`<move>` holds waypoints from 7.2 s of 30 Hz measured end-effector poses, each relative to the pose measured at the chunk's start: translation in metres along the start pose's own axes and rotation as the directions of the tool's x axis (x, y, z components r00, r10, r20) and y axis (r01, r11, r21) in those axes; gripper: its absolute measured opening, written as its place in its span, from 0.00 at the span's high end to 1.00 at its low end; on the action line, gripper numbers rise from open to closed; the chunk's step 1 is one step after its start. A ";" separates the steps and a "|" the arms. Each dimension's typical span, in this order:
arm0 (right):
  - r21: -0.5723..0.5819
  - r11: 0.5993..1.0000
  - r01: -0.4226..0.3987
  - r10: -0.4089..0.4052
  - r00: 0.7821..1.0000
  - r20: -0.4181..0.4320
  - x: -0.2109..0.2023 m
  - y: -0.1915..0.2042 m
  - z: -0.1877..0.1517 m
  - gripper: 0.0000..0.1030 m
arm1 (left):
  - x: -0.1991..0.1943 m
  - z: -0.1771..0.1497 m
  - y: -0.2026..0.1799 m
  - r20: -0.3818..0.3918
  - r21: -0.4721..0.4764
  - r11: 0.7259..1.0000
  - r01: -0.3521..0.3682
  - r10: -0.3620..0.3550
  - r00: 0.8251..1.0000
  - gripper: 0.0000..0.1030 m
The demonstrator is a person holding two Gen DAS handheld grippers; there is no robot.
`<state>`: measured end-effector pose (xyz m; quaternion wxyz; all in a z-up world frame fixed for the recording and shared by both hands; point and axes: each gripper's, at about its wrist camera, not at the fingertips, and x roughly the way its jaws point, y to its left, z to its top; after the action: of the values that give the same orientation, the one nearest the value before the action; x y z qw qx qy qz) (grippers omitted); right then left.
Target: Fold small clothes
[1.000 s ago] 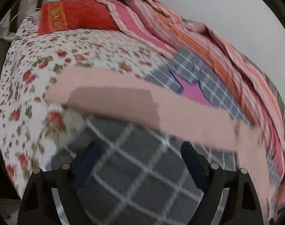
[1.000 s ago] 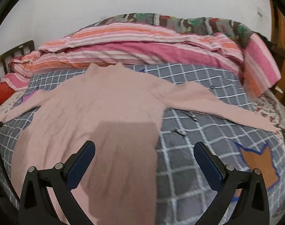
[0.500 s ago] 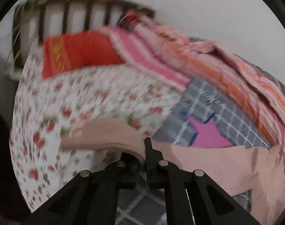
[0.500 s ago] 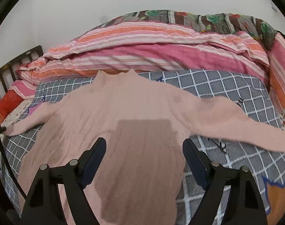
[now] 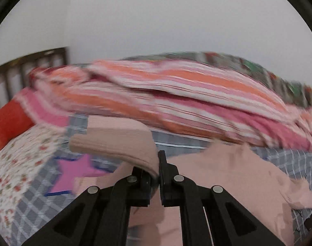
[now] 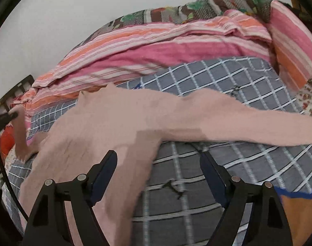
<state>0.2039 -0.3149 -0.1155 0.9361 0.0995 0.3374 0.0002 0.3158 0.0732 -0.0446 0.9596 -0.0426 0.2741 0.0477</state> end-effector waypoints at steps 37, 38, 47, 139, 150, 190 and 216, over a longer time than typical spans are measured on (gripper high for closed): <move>-0.089 0.991 -0.101 0.099 0.995 -0.027 0.009 0.050 0.006 0.47 | -0.001 -0.107 0.029 -0.180 -0.149 0.978 0.145 -0.171 0.969 0.29; -0.092 0.991 -0.099 0.096 0.995 -0.036 0.014 0.054 0.009 0.47 | 0.000 -0.106 0.032 -0.177 -0.159 0.976 0.151 -0.179 0.968 0.28; -0.059 0.991 -0.117 0.104 0.976 -0.189 0.081 0.072 0.042 0.52 | 0.006 -0.093 0.058 -0.104 -0.240 0.956 0.170 -0.199 0.974 0.28; -0.014 0.979 0.202 -0.194 0.957 0.215 -0.017 -0.013 0.075 0.95 | 0.020 -0.085 0.089 -0.122 -0.293 0.921 0.256 -0.302 0.945 0.17; -0.261 0.965 -0.013 0.046 0.992 0.120 0.040 0.191 0.084 0.95 | 0.019 -0.098 0.135 -0.132 -0.308 0.928 0.209 -0.259 0.957 0.17; 0.027 0.999 -0.026 0.028 0.997 -0.072 0.058 0.003 0.031 0.38 | 0.049 -0.084 -0.080 -0.286 0.082 0.967 0.240 -0.207 0.936 0.17; 0.025 0.999 -0.037 0.039 0.993 -0.110 0.073 0.007 0.024 0.38 | 0.068 -0.079 0.023 -0.216 -0.308 0.927 0.214 -0.287 0.933 0.50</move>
<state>0.2759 -0.3078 -0.1417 0.9147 0.1165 0.3865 0.0197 0.3298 0.0926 -0.1488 0.8983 -0.2182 0.3787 -0.0442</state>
